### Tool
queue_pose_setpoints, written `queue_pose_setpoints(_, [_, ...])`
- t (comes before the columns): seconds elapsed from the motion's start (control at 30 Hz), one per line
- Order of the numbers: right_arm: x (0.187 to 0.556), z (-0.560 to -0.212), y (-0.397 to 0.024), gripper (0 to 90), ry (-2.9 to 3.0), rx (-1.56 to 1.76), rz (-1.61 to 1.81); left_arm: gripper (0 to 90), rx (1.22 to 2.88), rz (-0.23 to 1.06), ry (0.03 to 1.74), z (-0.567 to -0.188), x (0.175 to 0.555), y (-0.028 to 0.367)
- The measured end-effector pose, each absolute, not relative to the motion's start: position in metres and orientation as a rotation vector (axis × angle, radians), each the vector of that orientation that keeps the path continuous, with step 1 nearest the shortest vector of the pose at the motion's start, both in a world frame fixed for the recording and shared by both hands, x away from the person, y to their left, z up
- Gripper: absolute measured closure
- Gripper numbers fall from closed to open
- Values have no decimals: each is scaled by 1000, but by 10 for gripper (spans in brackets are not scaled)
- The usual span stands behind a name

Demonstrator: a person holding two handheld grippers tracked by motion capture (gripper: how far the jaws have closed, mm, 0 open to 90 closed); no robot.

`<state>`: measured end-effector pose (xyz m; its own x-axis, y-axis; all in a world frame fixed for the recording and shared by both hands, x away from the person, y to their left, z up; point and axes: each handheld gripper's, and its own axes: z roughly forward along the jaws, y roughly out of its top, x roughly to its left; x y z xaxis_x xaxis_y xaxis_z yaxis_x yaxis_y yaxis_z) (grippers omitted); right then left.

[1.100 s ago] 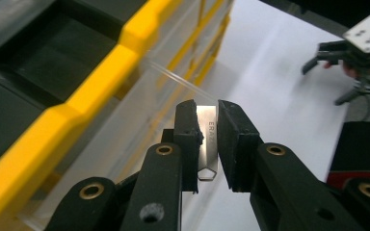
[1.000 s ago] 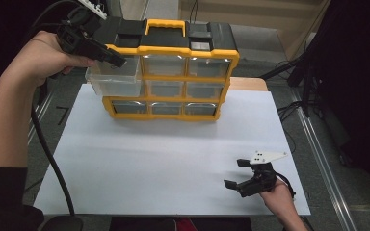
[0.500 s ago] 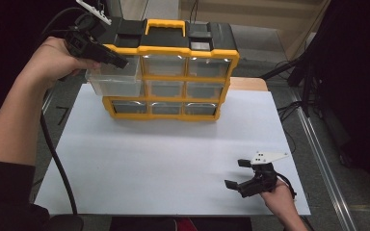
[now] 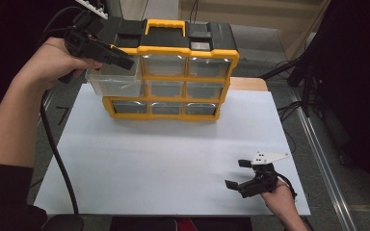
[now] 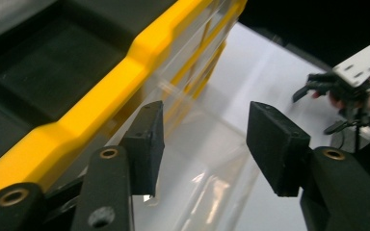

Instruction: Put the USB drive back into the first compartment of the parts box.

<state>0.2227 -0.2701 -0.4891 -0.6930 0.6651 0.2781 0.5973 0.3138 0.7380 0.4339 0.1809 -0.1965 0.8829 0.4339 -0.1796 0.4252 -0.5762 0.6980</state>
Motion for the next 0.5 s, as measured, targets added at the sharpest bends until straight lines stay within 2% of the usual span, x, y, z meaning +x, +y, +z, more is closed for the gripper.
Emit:
queue_pose_setpoints(0.1, [223, -489, -270, 0, 2486, 1194, 1337, 396, 2253, 25, 587, -192, 427, 179])
queue_pose_setpoints(0.27, [223, -489, -269, 0, 2486, 1192, 1340, 362, 2261, -4, 540, -188, 412, 175])
queue_pose_setpoints(0.5, [223, -489, -268, 0, 2493, 1193, 1337, 362, 2266, -6, 458, -192, 386, 171])
